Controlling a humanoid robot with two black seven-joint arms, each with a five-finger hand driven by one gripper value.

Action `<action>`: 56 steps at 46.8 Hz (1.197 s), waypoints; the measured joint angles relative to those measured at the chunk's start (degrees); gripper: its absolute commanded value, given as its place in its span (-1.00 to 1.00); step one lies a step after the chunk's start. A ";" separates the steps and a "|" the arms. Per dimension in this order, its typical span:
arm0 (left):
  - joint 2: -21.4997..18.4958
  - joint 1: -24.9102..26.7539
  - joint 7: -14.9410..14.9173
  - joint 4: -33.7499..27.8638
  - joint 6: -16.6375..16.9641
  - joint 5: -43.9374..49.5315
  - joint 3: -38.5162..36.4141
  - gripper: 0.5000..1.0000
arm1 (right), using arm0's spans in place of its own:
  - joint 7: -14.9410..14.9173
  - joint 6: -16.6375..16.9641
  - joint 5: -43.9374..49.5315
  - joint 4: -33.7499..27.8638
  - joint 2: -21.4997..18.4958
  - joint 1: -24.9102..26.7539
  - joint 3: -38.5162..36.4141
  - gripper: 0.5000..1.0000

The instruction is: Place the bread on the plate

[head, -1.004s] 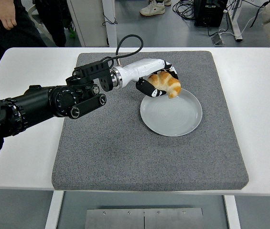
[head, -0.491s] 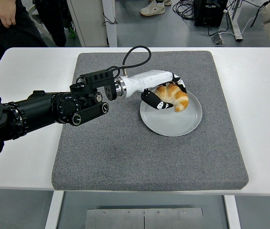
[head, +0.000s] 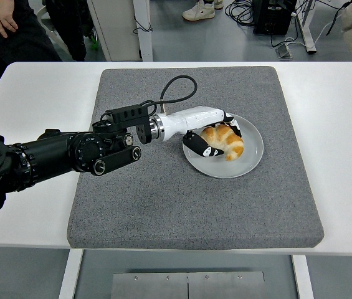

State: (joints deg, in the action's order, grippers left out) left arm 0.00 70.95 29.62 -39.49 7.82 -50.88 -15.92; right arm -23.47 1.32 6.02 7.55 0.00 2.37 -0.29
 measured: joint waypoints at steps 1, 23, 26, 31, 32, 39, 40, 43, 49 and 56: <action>0.00 -0.01 0.00 0.02 0.00 0.02 0.05 -1.00 | 0.00 0.00 -0.01 0.00 0.00 0.00 0.00 1.00; 0.00 -1.24 -0.09 0.03 0.00 0.77 0.25 0.10 | 0.00 0.00 0.01 0.01 0.00 0.00 -0.06 1.00; 0.00 -1.46 -0.09 0.03 0.00 0.79 0.26 0.13 | 0.00 0.00 0.00 0.01 0.00 0.00 -0.06 1.00; 0.00 -1.82 -0.09 0.09 0.00 0.80 0.29 0.20 | 0.00 0.00 -0.02 0.01 0.00 0.00 -0.04 1.00; 0.00 -1.85 -0.09 0.09 0.00 0.80 0.28 0.22 | 0.00 0.00 -0.02 0.01 0.00 0.00 -0.04 1.00; 0.00 -2.19 -0.09 0.11 0.00 0.81 0.36 0.35 | 0.00 0.00 0.00 0.01 0.00 0.00 0.00 1.00; 0.00 -2.20 -0.09 0.11 0.00 0.83 0.36 0.37 | 0.00 0.00 0.00 0.01 0.00 0.00 0.00 1.00; 0.00 -2.21 -0.09 0.11 0.00 0.87 0.40 0.40 | 0.00 0.00 0.00 0.01 0.00 0.00 0.02 1.00; 0.00 -2.27 -0.09 0.12 0.00 0.96 0.54 0.45 | 0.00 0.00 0.00 0.01 0.00 0.00 0.02 1.00; 0.00 -2.18 -0.18 0.12 0.00 1.09 0.87 0.46 | 0.00 0.00 -0.02 0.01 0.00 0.00 -0.01 1.00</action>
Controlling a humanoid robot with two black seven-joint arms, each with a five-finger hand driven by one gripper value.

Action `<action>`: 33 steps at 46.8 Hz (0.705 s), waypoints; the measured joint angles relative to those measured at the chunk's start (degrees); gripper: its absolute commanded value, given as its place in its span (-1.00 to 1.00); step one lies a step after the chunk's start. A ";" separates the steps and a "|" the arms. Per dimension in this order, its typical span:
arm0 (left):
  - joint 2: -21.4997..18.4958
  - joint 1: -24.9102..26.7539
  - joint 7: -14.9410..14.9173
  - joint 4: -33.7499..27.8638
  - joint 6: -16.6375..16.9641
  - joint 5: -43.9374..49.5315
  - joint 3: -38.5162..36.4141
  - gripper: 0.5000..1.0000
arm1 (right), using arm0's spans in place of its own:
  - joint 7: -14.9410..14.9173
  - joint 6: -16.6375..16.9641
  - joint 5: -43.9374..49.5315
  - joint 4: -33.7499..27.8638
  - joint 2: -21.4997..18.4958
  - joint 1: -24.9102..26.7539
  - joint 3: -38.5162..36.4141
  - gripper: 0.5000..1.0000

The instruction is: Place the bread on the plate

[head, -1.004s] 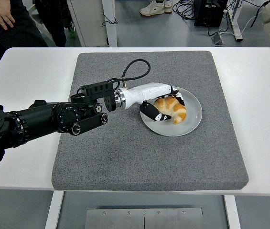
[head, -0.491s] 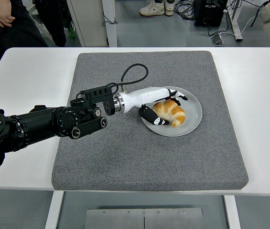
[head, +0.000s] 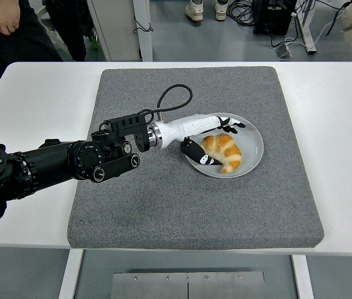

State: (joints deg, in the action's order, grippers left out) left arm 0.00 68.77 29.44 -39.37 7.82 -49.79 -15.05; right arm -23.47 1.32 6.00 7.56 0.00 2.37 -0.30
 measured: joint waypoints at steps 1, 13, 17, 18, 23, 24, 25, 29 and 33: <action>0.00 0.07 -0.04 0.00 0.00 0.02 0.11 0.47 | 0.00 0.00 -0.01 0.00 0.00 0.00 -0.01 1.00; 0.00 0.97 -0.41 -0.17 -0.69 5.89 2.53 0.61 | 0.00 0.00 -0.01 0.00 0.00 0.00 0.02 1.00; 0.00 1.11 -0.42 -0.19 -0.70 7.41 2.53 0.65 | 0.00 0.00 0.02 0.06 0.00 0.00 0.03 1.00; 0.00 1.11 -0.43 -0.19 -0.70 7.52 2.53 0.66 | 0.00 0.00 0.03 0.07 0.00 0.00 0.03 1.00; 0.00 1.10 -0.43 -0.27 -0.70 7.68 2.56 0.69 | 0.00 0.00 0.04 0.08 0.00 0.00 0.04 1.00; 0.00 1.09 -0.43 -0.27 -0.70 7.69 2.67 0.69 | 0.00 0.00 0.05 0.07 0.00 0.00 0.04 1.00; 0.00 1.07 -0.44 -0.28 -0.75 7.71 3.08 0.69 | 0.00 0.00 0.04 0.06 0.00 0.00 0.04 1.00; 0.00 1.02 -0.52 -0.33 -1.23 7.77 5.13 0.69 | 0.00 -0.01 0.04 0.05 0.00 0.02 0.04 1.00; 0.00 1.01 -0.78 -0.34 -2.78 7.78 8.33 0.69 | 0.00 0.00 0.03 0.05 0.00 0.01 0.04 1.00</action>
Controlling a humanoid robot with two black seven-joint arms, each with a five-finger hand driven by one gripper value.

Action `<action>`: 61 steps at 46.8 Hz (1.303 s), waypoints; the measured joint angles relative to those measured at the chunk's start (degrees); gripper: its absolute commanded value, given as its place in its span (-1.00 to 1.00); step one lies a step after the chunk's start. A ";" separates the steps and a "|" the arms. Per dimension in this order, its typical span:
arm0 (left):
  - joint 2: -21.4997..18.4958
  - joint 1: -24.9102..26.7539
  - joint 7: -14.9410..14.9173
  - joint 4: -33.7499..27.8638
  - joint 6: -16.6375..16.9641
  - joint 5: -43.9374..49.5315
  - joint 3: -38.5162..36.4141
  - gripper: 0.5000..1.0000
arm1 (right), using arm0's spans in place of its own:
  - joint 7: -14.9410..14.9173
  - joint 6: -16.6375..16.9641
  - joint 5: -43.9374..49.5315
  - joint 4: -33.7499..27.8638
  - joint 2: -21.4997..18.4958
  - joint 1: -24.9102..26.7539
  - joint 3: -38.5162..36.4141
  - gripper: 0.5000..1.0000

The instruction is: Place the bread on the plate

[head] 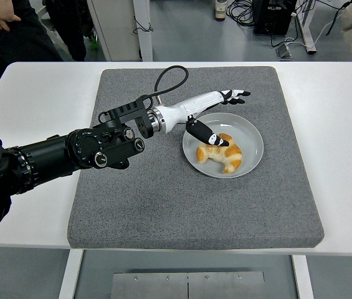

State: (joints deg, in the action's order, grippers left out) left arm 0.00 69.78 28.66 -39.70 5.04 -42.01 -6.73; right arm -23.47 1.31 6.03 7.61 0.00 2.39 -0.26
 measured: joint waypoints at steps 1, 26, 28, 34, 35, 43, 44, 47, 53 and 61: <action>0.00 0.00 -0.22 0.00 -0.51 0.00 1.03 0.69 | 0.00 0.00 -0.01 0.01 0.00 0.00 0.00 1.00; -7.26 -0.68 -7.56 0.47 -5.33 20.55 22.84 0.69 | -0.01 0.00 -0.05 0.29 0.00 -0.02 -0.08 1.00; -8.45 -0.83 -7.57 0.80 -5.25 21.94 23.67 0.69 | 0.00 0.00 -0.05 0.37 0.00 -0.01 -0.08 1.00; -10.87 -3.02 -7.31 1.87 -5.03 26.53 26.95 0.69 | 0.00 0.03 -0.05 0.56 0.00 -0.04 -0.09 1.00; -10.91 -3.44 -7.25 2.39 -5.04 27.06 27.60 0.69 | -0.01 0.04 -0.05 0.56 0.00 -0.07 -0.09 1.00; -10.25 -5.52 -6.83 9.21 -5.02 28.16 31.49 0.69 | 0.00 0.08 -0.05 0.52 0.00 -0.26 -0.09 1.00; -10.15 -5.71 -6.79 9.61 -5.02 28.19 31.64 0.69 | 0.00 0.07 -0.05 0.50 0.00 -0.27 -0.09 1.00; -9.95 -6.30 -6.64 10.12 -5.04 28.21 31.74 0.69 | 0.00 0.05 -0.05 0.45 0.00 -0.29 -0.09 1.00; -9.86 -7.37 -5.82 10.27 -5.03 28.27 31.99 0.69 | 0.00 -0.01 -0.05 0.41 0.00 -0.29 -0.08 1.00; -9.41 -8.67 -5.00 10.28 -5.02 29.06 35.37 0.69 | 0.00 -0.02 -0.05 0.47 0.00 -0.27 -0.08 1.00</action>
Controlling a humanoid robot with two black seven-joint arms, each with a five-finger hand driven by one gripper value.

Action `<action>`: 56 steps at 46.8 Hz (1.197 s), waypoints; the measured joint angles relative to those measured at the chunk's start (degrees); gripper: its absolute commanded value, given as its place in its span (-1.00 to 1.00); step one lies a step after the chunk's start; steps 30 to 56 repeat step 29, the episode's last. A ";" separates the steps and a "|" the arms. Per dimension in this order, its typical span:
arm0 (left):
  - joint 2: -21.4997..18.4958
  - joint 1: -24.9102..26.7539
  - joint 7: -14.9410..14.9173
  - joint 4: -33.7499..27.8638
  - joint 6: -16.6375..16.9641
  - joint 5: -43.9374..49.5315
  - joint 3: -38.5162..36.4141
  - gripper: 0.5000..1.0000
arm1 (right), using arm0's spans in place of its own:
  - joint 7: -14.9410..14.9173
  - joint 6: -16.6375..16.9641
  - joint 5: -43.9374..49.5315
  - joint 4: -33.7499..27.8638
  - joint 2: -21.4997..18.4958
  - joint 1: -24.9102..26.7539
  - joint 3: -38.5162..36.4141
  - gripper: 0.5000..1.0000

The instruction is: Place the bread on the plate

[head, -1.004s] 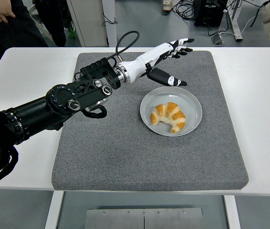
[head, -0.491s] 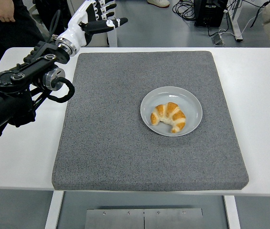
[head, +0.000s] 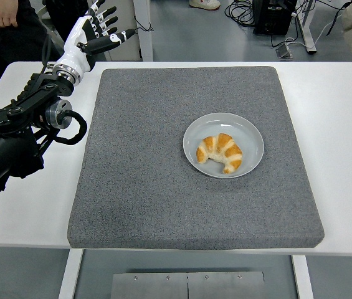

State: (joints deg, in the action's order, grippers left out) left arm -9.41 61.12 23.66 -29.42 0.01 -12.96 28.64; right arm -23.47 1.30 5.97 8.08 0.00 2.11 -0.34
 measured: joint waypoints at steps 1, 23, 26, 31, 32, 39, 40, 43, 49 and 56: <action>0.10 -0.14 0.17 0.02 0.00 0.19 0.55 0.69 | 0.00 0.00 0.00 0.00 0.00 0.00 0.00 1.00; 1.62 -3.17 1.53 0.34 -0.01 7.98 8.77 0.69 | 0.00 0.02 0.00 0.01 0.00 0.08 -0.01 1.00; 1.73 -3.40 1.37 0.81 -0.01 8.32 8.85 0.69 | 0.00 0.02 0.00 0.01 0.00 0.10 -0.05 1.00; 2.12 -3.45 1.27 1.36 -0.01 8.40 8.90 0.69 | 0.00 0.02 0.00 0.01 0.00 0.07 -0.08 1.00; 2.12 -3.45 1.27 1.36 -0.01 8.40 8.90 0.69 | 0.00 0.02 0.00 0.01 0.00 0.07 -0.08 1.00; 2.12 -3.45 1.27 1.36 -0.01 8.40 8.90 0.69 | 0.00 0.02 0.00 0.01 0.00 0.07 -0.08 1.00; 2.12 -3.45 1.27 1.36 -0.01 8.40 8.90 0.69 | 0.00 0.02 0.00 0.01 0.00 0.07 -0.08 1.00; 2.12 -3.45 1.27 1.36 -0.01 8.40 8.90 0.69 | 0.00 0.02 0.00 0.01 0.00 0.07 -0.08 1.00; 2.12 -3.45 1.27 1.36 -0.01 8.40 8.90 0.69 | 0.00 0.02 0.00 0.01 0.00 0.07 -0.08 1.00; 2.12 -3.45 1.27 1.36 -0.01 8.40 8.90 0.69 | 0.00 0.02 0.00 0.01 0.00 0.07 -0.08 1.00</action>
